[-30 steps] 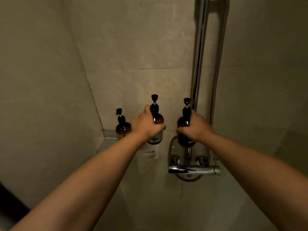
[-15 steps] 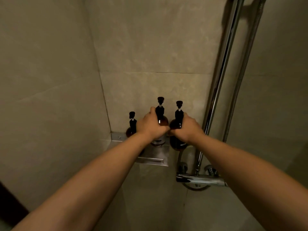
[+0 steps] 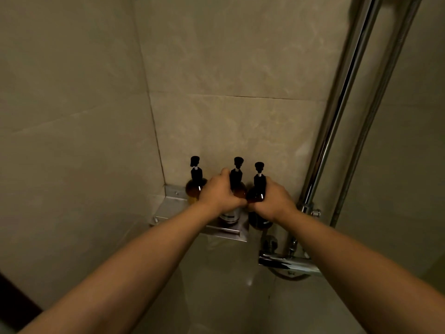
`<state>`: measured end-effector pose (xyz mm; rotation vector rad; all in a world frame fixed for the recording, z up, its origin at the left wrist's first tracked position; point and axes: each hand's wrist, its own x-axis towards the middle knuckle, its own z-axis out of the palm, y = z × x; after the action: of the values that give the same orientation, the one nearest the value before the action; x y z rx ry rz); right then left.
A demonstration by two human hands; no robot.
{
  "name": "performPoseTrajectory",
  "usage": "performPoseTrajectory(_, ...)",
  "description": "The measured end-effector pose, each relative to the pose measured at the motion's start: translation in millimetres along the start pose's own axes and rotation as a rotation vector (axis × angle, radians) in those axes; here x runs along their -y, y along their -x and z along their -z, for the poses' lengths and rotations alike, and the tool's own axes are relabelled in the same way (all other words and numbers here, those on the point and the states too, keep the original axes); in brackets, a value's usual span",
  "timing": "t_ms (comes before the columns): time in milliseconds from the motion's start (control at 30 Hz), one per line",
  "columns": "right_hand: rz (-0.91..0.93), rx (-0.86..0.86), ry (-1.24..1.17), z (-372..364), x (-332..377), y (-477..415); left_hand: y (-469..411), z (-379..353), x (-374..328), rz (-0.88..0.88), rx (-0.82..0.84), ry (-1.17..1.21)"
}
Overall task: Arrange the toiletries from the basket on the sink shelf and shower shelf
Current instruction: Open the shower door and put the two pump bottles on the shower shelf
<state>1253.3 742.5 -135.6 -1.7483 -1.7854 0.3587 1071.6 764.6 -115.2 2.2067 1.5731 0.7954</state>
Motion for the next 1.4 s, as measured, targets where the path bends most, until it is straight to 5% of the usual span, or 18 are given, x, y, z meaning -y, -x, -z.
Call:
performPoseTrajectory(467,0.099,-0.018,-0.073,-2.7,-6.4,2.6,3.8,-7.4,6.4,0.1,-0.025,-0.043)
performPoseTrajectory(767,0.198,0.116,-0.136,-7.0,-7.1,1.3,38.8,-20.8,12.8,0.063,-0.163,-0.13)
performPoseTrajectory(900,0.083,0.211,-0.099,-6.7,0.4,3.0,71.0,-38.3,16.9,-0.018,-0.228,-0.296)
performPoseTrajectory(1100,0.161,-0.085,0.188,-7.5,4.2,22.8,76.8,-44.0,26.1,-0.127,-0.208,-0.534)
performPoseTrajectory(1400,0.126,-0.136,0.176,-18.2,13.8,26.2,80.4,-31.0,38.8,-0.08,-0.141,-0.584)
